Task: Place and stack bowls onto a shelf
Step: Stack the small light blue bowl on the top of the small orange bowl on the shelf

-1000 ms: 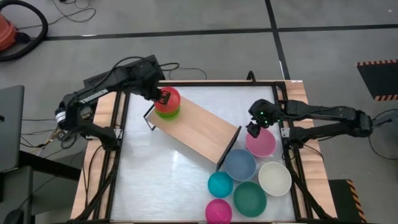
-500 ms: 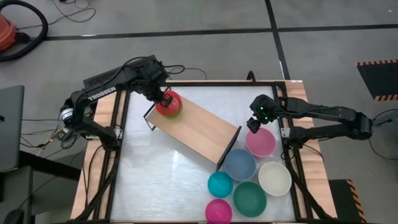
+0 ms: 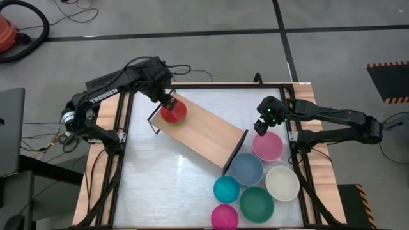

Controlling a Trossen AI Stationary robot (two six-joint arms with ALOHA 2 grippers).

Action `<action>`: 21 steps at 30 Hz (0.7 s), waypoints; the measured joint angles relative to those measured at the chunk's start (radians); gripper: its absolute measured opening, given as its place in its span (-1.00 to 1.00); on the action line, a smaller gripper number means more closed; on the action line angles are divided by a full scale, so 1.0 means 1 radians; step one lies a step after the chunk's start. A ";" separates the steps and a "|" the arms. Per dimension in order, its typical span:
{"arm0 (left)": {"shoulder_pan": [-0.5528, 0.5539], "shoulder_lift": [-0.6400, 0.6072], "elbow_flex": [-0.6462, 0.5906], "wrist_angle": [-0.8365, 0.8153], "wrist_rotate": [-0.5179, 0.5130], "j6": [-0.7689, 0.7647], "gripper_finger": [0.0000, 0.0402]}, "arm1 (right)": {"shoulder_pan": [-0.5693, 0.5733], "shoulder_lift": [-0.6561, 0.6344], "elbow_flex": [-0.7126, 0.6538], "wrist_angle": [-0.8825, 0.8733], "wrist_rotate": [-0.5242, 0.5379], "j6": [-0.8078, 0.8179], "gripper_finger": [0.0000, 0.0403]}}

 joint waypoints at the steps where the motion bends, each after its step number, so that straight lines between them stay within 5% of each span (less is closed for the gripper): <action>1: 0.001 -0.001 0.012 -0.005 0.003 0.000 -0.13 | 0.000 0.000 0.000 0.000 0.000 0.000 0.42; 12: -0.061 -0.001 0.328 -0.074 0.062 0.046 -0.03 | 0.015 -0.002 0.000 -0.169 -0.003 0.097 0.42; 17: -0.263 -0.003 0.422 -0.033 0.139 0.097 -0.04 | 0.068 -0.002 0.000 -0.198 -0.014 0.120 0.42; 21: -0.507 0.008 0.424 -0.038 0.087 0.092 -0.04 | 0.103 -0.002 0.000 -0.199 -0.016 0.126 0.42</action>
